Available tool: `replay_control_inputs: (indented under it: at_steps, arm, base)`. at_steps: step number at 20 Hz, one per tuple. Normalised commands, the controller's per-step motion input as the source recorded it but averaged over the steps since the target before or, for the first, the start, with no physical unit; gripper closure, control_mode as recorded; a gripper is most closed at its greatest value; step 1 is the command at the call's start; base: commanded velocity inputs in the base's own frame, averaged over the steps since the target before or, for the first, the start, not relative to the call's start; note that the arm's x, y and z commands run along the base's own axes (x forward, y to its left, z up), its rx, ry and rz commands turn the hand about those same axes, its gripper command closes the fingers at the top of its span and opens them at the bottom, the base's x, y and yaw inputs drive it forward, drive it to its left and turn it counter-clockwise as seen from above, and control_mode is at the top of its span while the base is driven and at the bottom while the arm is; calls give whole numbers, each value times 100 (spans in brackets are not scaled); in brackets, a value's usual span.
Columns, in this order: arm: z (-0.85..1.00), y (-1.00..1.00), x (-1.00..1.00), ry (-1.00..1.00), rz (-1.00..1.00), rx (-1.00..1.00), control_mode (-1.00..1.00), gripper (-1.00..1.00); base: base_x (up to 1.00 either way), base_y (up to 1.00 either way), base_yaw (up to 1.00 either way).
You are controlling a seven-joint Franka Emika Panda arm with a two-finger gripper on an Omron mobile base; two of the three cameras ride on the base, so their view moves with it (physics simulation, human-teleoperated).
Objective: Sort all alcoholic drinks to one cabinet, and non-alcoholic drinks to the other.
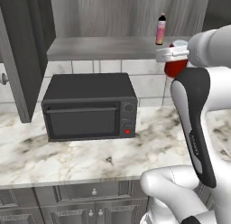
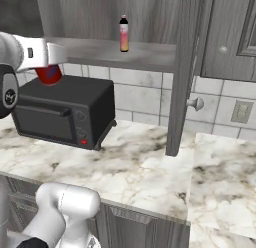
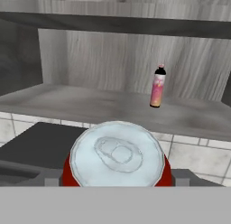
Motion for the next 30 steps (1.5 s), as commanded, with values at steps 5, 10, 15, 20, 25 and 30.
replay_control_inputs:
  at_steps: [5,10,15,20,25,30]
  arm:
    - [0,3,25,-1,0,0,-100,100]
    - [0,5,28,0,0,0,-100,100]
    - [2,7,31,0,0,0,-100,100]
    - [0,5,34,-1,0,0,-100,100]
    - [0,2,39,-1,0,0,-100,100]
    - [0,0,40,-1,0,0,-100,100]
  base:
    - [0,0,0]
    - [0,0,0]
    - [0,0,0]
    - [0,0,0]
    - [0,0,0]
    - [0,0,0]
